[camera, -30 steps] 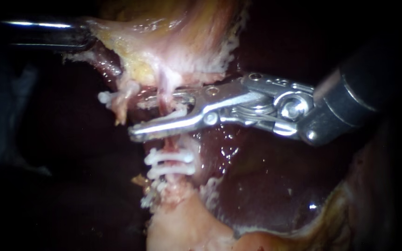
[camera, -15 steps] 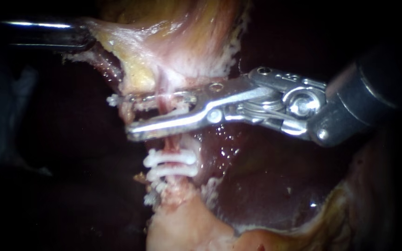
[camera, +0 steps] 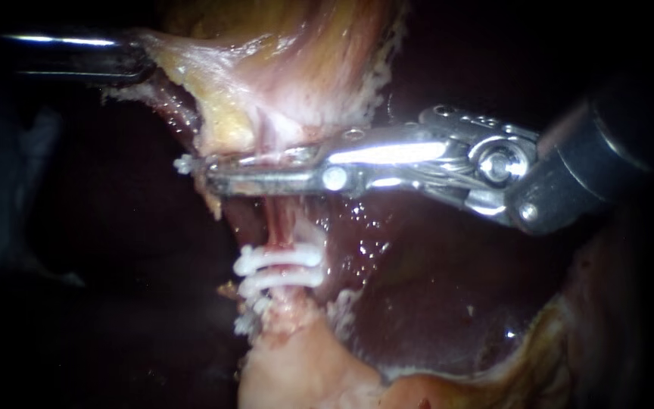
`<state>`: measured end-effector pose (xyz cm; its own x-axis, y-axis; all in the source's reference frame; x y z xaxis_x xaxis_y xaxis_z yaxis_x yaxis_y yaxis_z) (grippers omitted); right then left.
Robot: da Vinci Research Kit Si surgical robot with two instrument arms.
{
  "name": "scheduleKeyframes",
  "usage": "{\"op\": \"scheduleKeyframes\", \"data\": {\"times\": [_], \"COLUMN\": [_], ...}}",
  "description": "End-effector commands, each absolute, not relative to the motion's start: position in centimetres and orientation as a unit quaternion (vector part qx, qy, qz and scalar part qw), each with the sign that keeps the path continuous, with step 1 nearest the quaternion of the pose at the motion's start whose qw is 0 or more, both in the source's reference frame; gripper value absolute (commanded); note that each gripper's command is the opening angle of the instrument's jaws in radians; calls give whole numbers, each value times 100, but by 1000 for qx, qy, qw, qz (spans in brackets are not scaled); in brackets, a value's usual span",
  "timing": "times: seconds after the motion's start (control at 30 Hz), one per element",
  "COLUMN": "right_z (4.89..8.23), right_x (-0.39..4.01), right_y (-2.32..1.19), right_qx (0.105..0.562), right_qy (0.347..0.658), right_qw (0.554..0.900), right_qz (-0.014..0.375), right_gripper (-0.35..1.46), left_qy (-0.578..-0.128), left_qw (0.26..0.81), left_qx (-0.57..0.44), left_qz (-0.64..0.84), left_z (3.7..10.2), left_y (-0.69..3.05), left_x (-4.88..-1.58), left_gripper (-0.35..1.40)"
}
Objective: Clipping third clip right tube
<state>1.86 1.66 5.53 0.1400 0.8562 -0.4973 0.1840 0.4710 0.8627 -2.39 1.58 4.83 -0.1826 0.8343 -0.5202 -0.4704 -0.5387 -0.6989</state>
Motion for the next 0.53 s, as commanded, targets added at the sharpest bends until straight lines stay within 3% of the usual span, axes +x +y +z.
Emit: {"op": "scheduleKeyframes", "data": {"times": [0.03,0.53], "right_z": [555,567], "right_x": [184,181], "right_y": [166,165], "right_qx": [434,430], "right_qy": [596,584], "right_qw": [618,633], "right_qz": [273,272], "right_gripper": [-35,-35], "left_qy": [-196,-196], "left_qw": [439,439], "left_qx": [-465,-465], "left_qz": [744,744], "left_z": [483,484], "left_y": [158,159], "left_x": [-239,-238], "left_gripper": [-35,-35]}}
